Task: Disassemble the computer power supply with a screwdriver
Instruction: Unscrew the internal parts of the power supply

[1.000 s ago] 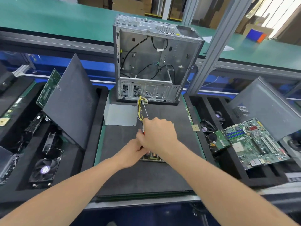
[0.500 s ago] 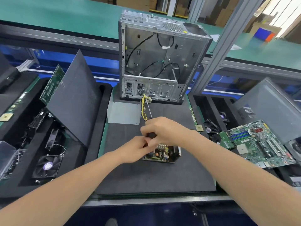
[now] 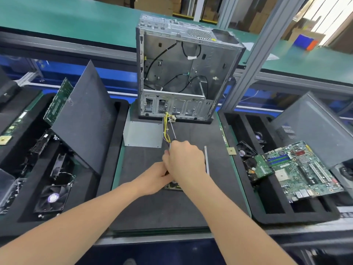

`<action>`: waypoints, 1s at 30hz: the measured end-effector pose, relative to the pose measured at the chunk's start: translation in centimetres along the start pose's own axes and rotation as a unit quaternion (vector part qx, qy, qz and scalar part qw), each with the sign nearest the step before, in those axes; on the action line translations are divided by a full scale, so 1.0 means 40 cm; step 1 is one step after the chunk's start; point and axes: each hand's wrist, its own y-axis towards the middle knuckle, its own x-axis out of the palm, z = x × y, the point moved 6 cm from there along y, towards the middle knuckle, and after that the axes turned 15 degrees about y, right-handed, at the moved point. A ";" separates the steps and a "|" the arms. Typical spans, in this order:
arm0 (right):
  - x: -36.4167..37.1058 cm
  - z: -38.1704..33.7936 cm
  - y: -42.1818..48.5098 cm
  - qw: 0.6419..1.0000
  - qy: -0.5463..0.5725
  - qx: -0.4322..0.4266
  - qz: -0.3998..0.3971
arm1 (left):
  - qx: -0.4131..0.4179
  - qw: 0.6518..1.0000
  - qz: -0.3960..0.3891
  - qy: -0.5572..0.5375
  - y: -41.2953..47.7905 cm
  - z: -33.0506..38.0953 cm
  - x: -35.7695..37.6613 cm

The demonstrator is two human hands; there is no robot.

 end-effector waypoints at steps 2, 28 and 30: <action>0.002 0.005 0.006 0.999 0.018 -0.018 -0.021 | -0.007 1.000 -0.008 0.001 0.005 -0.007 -0.007; 0.007 0.000 -0.006 0.999 -0.005 -0.035 -0.011 | -0.016 0.999 -0.015 0.037 0.017 -0.029 -0.003; 0.003 0.013 -0.001 0.996 0.006 -0.076 -0.048 | 0.000 0.999 -0.012 0.033 0.018 -0.021 -0.004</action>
